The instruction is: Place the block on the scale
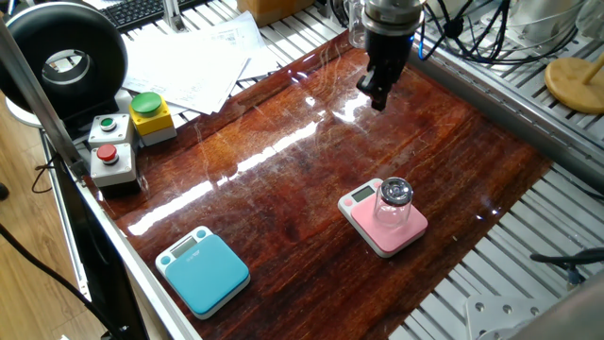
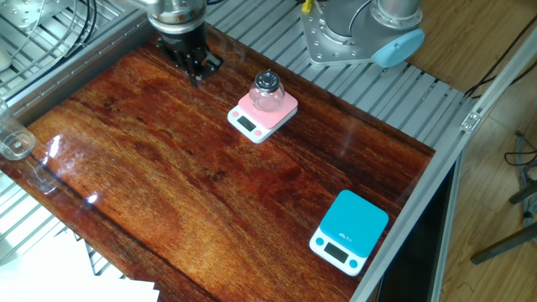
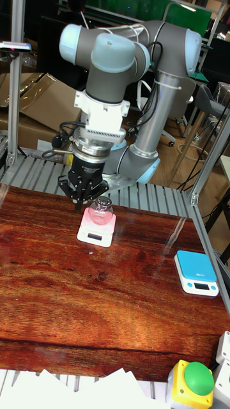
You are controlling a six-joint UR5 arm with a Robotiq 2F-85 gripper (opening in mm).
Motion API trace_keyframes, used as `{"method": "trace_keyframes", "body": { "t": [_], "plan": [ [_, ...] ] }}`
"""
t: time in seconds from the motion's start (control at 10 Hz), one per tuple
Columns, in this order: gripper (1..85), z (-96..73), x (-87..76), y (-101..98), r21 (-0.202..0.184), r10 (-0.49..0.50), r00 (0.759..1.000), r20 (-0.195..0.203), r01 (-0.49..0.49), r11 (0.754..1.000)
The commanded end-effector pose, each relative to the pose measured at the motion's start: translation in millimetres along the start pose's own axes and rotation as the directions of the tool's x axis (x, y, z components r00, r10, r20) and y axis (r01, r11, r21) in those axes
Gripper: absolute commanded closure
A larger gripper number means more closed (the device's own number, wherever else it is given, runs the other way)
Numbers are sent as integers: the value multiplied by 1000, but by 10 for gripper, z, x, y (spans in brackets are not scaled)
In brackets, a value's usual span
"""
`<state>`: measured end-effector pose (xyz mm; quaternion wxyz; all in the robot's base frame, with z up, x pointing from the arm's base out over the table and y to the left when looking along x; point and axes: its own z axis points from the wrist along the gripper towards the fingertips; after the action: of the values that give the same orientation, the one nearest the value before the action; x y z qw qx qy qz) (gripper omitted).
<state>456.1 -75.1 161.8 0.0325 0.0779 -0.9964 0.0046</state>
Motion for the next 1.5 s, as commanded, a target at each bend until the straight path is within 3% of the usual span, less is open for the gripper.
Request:
{"method": "trace_keyframes", "body": {
  "t": [0.0, 0.2, 0.7, 0.8, 1.2, 1.4],
  "plan": [
    [847, -130, 296, 190, -15, 57, 998, 5, -57, 998],
    [847, -107, 555, 328, -13, 80, 996, 35, -80, 997],
    [847, -103, 565, 283, 10, -48, 998, 30, 48, 999],
    [847, -106, 506, 249, 24, -58, 997, 52, 56, 998],
    [847, -104, 533, 278, 12, -54, 998, 42, 54, 998],
    [847, -103, 572, 309, -2, -4, 1000, 28, 4, 1000]
  ]
}}
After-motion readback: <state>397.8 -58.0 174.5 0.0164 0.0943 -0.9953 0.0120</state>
